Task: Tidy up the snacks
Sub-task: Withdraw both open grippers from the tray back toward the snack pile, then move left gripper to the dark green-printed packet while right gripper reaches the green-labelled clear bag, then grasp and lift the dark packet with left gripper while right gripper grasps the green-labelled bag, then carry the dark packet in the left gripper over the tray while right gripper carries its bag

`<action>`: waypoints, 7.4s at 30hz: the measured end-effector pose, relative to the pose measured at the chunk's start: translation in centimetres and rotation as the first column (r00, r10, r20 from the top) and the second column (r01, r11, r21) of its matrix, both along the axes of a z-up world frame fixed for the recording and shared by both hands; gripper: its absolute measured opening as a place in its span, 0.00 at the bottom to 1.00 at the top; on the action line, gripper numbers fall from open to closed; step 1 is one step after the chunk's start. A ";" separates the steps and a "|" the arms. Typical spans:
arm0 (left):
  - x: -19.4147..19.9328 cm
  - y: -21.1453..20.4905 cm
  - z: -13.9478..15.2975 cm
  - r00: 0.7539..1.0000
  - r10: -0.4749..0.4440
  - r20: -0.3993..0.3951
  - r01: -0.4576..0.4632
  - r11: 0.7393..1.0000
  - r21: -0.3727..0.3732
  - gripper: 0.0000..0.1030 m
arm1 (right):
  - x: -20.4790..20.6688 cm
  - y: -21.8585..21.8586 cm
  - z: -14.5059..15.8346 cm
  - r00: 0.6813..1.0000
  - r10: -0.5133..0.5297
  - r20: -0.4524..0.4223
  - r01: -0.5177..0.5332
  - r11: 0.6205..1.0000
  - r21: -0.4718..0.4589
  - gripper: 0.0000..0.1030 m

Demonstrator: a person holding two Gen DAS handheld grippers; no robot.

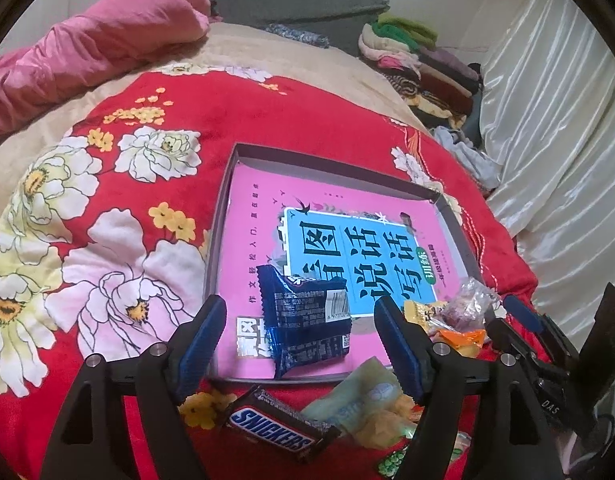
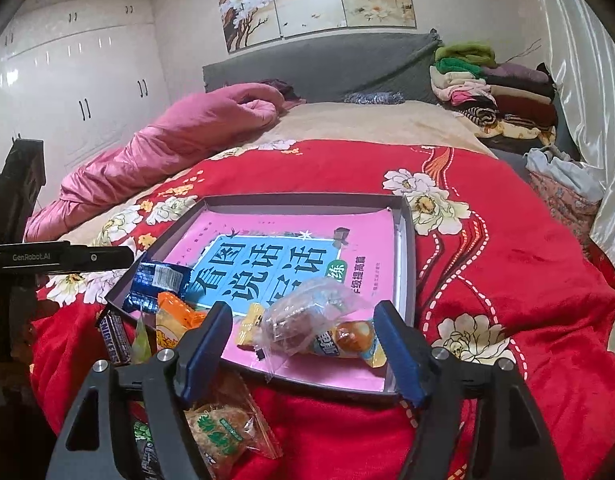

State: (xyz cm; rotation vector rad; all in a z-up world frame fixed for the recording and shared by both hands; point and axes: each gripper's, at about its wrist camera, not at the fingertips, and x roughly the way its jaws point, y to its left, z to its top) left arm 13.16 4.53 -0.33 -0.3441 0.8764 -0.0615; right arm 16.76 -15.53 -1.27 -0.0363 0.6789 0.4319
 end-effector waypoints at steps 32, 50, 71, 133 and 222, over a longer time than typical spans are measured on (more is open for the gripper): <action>-3.8 0.1 1.1 1.000 -0.010 -0.006 0.010 1.000 0.010 0.76 | -3.1 -0.3 1.5 1.000 0.013 0.013 -0.013 1.000 0.026 0.74; -6.1 -2.5 1.2 0.997 -0.071 -0.028 0.072 0.997 0.016 0.76 | -5.6 0.2 2.2 1.000 0.021 -0.014 -0.021 0.999 0.044 0.78; -7.9 -5.1 0.5 0.987 -0.148 -0.069 0.150 0.989 0.018 0.76 | -7.3 0.2 1.1 0.995 -0.031 -0.092 0.031 1.000 -0.001 0.78; -8.2 -10.5 -6.4 0.922 -0.268 -0.278 0.263 0.963 -0.057 0.75 | -5.8 1.8 -5.4 0.861 0.153 -0.484 -0.095 0.985 0.141 0.28; -3.4 2.6 2.1 0.993 0.015 0.120 -0.018 0.999 0.027 0.32 | -3.9 -4.3 1.8 0.996 -0.059 -0.063 0.071 0.974 0.217 0.24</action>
